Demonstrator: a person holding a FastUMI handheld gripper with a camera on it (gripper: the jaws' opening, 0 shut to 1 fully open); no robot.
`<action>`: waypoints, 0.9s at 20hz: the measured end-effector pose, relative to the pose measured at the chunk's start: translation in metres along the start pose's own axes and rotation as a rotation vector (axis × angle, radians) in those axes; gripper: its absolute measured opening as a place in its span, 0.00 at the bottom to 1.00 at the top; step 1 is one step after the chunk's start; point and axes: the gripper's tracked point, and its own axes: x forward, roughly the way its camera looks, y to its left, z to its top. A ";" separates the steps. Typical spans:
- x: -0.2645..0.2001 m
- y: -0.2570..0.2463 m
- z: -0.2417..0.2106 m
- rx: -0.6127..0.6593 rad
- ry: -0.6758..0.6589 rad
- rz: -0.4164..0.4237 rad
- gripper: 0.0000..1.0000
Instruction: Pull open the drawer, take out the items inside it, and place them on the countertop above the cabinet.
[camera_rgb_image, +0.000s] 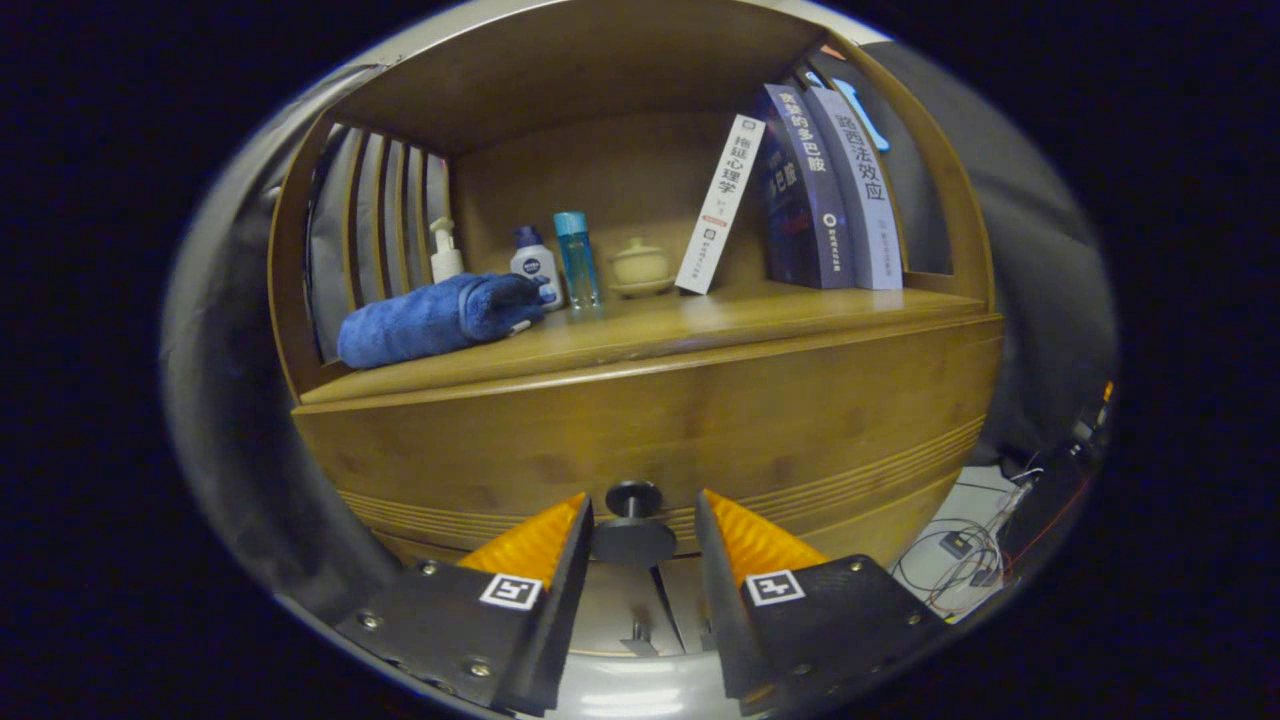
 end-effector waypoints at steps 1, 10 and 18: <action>-0.012 -0.002 0.002 -0.016 0.007 -0.008 0.59; -0.010 -0.003 -0.005 -0.008 0.061 -0.063 0.29; -0.096 -0.009 -0.030 0.006 0.076 -0.143 0.28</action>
